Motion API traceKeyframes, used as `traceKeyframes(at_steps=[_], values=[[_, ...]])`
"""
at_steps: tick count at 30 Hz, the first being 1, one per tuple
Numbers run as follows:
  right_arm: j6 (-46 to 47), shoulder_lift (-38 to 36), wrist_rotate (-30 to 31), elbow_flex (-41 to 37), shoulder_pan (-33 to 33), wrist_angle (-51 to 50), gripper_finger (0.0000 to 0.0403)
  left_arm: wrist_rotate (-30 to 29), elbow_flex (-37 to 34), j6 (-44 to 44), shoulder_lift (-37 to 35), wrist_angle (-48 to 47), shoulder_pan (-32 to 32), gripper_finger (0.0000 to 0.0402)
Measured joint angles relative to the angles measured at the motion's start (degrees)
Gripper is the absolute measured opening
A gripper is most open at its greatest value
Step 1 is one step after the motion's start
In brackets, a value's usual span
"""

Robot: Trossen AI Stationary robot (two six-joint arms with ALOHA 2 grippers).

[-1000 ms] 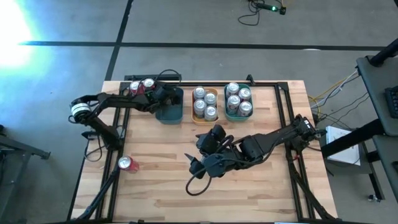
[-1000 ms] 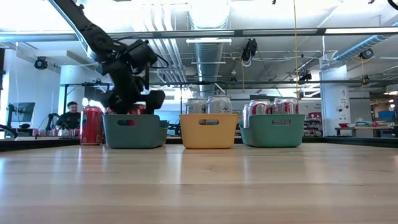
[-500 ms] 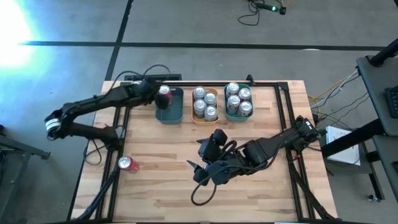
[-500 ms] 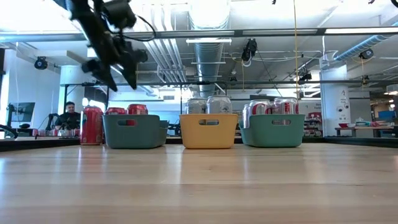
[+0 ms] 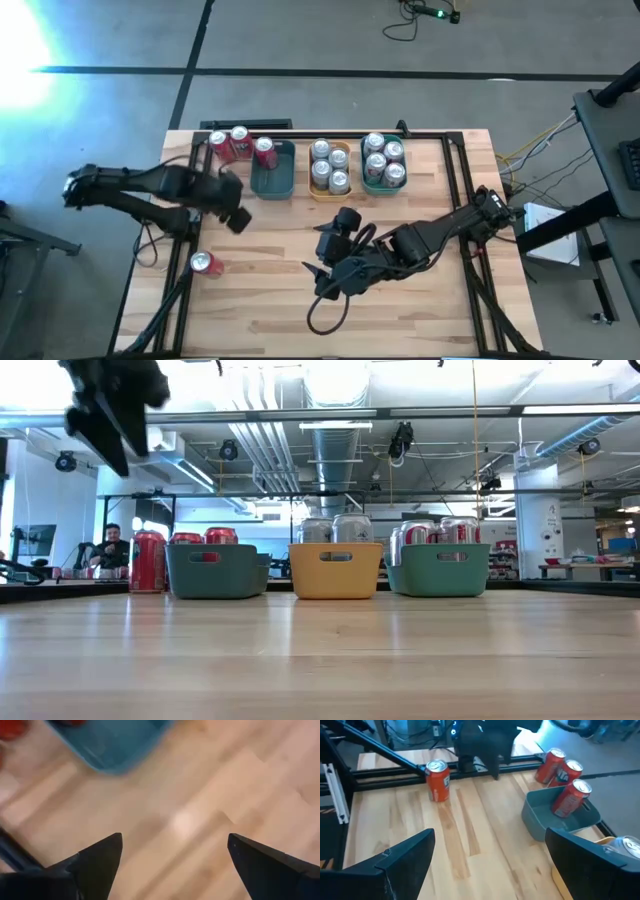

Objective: Sort soda cans
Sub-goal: Put the orange soda can into the blue bin

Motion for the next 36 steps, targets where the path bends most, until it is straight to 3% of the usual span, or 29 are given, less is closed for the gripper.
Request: traceKeyframes(at_steps=[8, 15, 19, 27, 36], values=[[0.07, 0.0, -0.27, 0.0, -0.4, -0.01, 0.0373, 2.86, 2.22, -12.43, 0.09, -6.38, -19.53, 0.038], [1.61, 0.0, -0.29, -0.07, -0.27, 0.0, 0.0374, 7.21, 2.21, -18.82, 2.15, -9.61, -28.72, 0.0387], [2.59, 0.0, -0.2, -0.07, -0.27, 0.0, 0.0377, 9.11, 2.19, -20.14, 4.07, -10.01, -30.57, 0.0388], [3.29, -0.02, -0.46, -1.9, -0.27, -0.04, 0.038, 18.7, -1.27, -23.31, 5.92, -12.59, -29.74, 0.0388], [5.72, -0.02, -0.57, -3.01, -0.27, 0.04, 0.038, 21.06, -5.52, -25.1, 5.73, -9.81, -29.72, 0.0388]])
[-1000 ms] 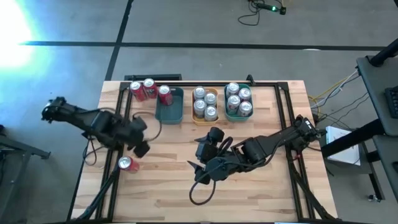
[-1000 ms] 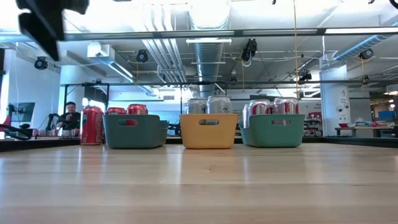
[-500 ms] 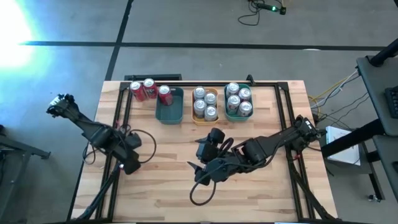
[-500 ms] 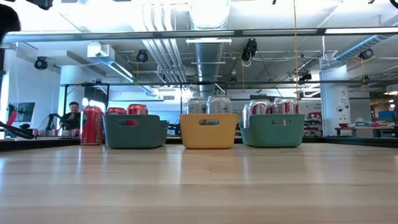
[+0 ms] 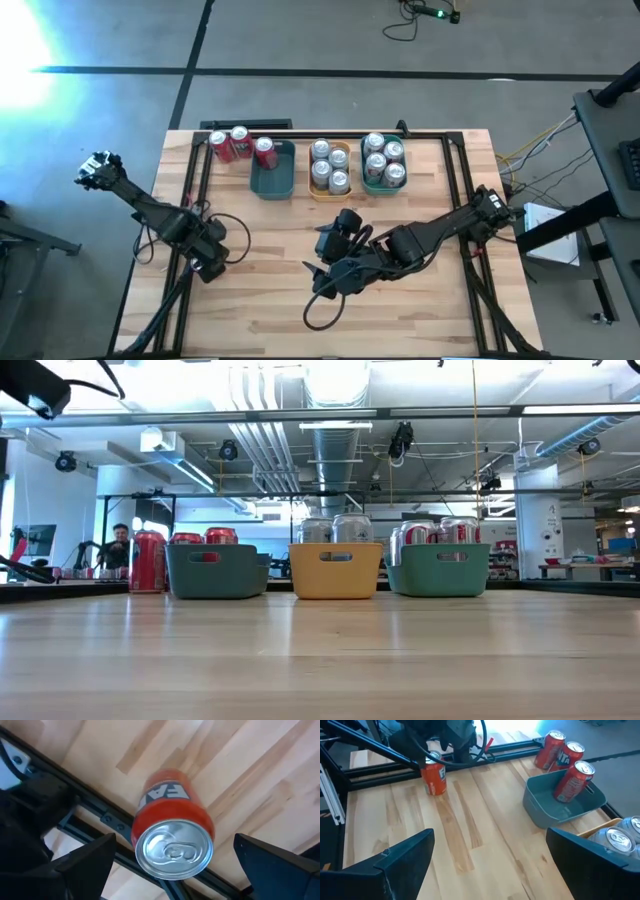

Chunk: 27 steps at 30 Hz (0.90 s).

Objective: Sort soda cans
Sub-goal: Put the orange soda can into the blue bin

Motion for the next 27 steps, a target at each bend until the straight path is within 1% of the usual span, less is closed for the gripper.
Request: traceKeyframes(at_steps=[10, 15, 18, 22, 24, 27], values=[[0.4, 0.0, 0.0, -0.11, -0.04, 0.01, 0.038, 0.27, -2.79, 0.04, 0.58, 1.66, 0.02, 0.0386], [0.35, 0.0, 0.0, -0.11, -0.13, 0.02, 0.038, 2.36, -4.17, 0.22, 2.87, 5.45, 0.03, 0.0386], [-0.19, 0.0, 0.01, -0.11, -0.13, 0.02, 0.038, 2.5, -5.31, 0.68, 4.46, 7.47, 0.02, 0.0386], [-0.37, 0.01, 0.0, -0.11, -0.13, 0.01, 0.038, 2.65, -5.6, 2.31, 5.85, 7.92, 0.02, 0.0385], [-0.39, 0.0, 0.0, -0.11, -0.13, 0.02, 0.038, 3.13, -5.6, 2.52, 5.92, 8.0, 0.02, 0.0381], [-0.19, 0.0, 0.0, -0.11, -0.13, 0.0, 0.038, 5.06, -5.51, 2.57, 5.6, 8.08, 0.02, 0.0364]])
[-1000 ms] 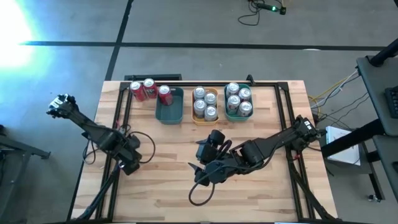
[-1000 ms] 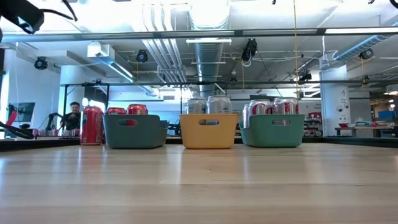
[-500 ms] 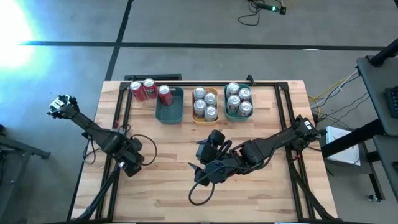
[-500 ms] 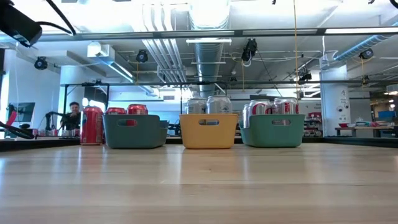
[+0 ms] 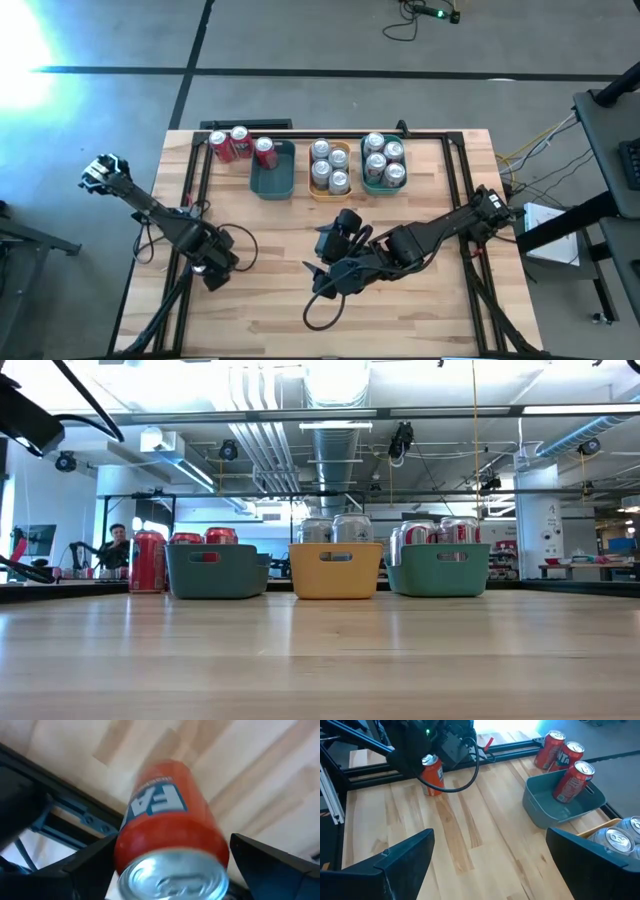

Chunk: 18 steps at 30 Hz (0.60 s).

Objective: Sort soda cans
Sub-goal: Put the orange soda can into the blue bin

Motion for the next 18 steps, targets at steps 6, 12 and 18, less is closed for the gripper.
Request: traceKeyframes(at_steps=[6, 12, 18], values=[[0.04, 0.0, 0.0, 0.0, 0.0, 0.0, 0.038, 3.04, 0.5, 0.42, -1.27, -0.05, -0.02, 0.0322], [0.04, 0.0, 0.0, 0.0, 0.0, -0.02, 0.038, 3.06, 0.45, 1.3, -1.32, -0.05, -0.02, 0.0312], [0.04, 0.0, 0.0, 0.0, 0.0, -0.02, 0.038, 1.96, -0.05, 2.3, -1.3, -0.07, -0.02, 0.0329]])
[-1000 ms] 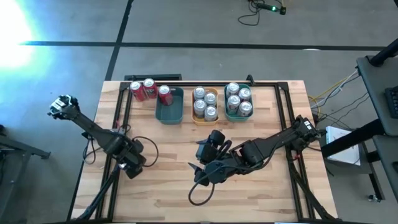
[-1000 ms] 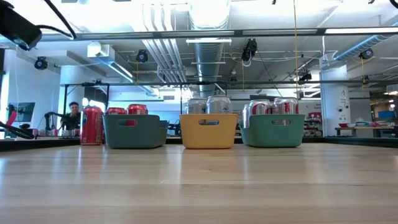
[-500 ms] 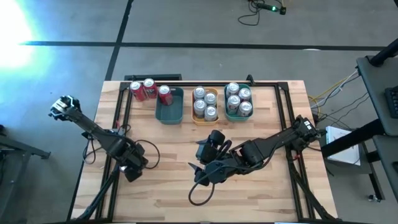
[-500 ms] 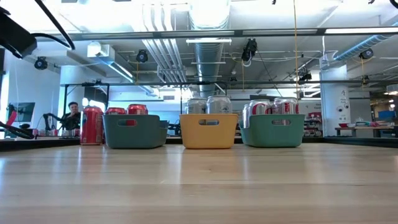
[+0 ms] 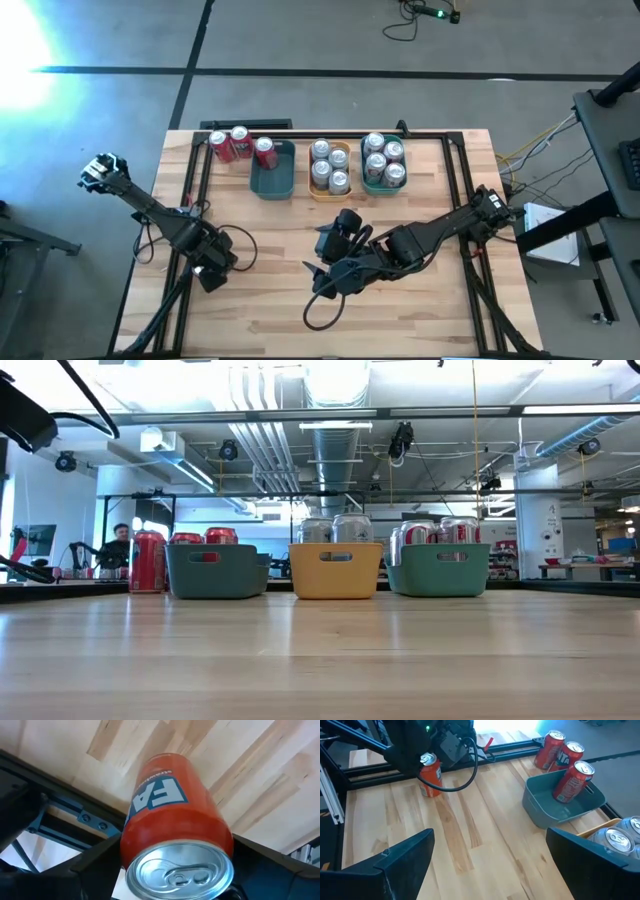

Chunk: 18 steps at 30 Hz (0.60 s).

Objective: Sort soda cans
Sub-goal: Put the orange soda can into the blue bin

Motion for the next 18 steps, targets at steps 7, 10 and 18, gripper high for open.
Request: traceKeyframes(at_steps=[7, 10, 18], values=[[0.11, 0.0, 0.39, -0.02, -0.2, 0.0, 0.038, 0.74, -1.8, 0.22, -0.02, 1.49, 0.02, 0.0333], [0.44, 0.0, 0.42, -0.02, -0.28, 0.01, 0.038, 2.07, -3.13, 0.2, 0.0, 2.42, 0.02, 0.033], [0.53, 0.0, 0.42, -0.04, -0.28, 0.01, 0.038, -1.24, -2.56, -0.26, -0.01, 2.36, 0.03, 0.0282]])
